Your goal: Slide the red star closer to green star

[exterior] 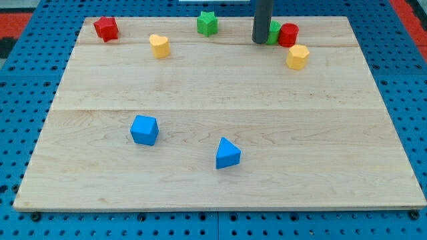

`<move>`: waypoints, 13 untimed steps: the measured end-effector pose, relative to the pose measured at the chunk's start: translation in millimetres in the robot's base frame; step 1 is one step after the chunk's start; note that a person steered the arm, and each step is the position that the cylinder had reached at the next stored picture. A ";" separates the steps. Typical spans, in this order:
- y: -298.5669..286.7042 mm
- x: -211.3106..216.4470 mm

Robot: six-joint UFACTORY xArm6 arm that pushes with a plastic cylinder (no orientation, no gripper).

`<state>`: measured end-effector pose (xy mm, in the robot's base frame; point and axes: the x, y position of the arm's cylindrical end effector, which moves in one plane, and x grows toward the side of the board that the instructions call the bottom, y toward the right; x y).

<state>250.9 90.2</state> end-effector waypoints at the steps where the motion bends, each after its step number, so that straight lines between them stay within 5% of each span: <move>1: 13.5 -11.4; 4: 32.7 -8.9; 6: 19.9 70.2; 7: -31.1 121.4; 8: 51.2 134.2; 10: 171.1 31.9; 13: 218.3 -9.3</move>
<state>241.6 308.6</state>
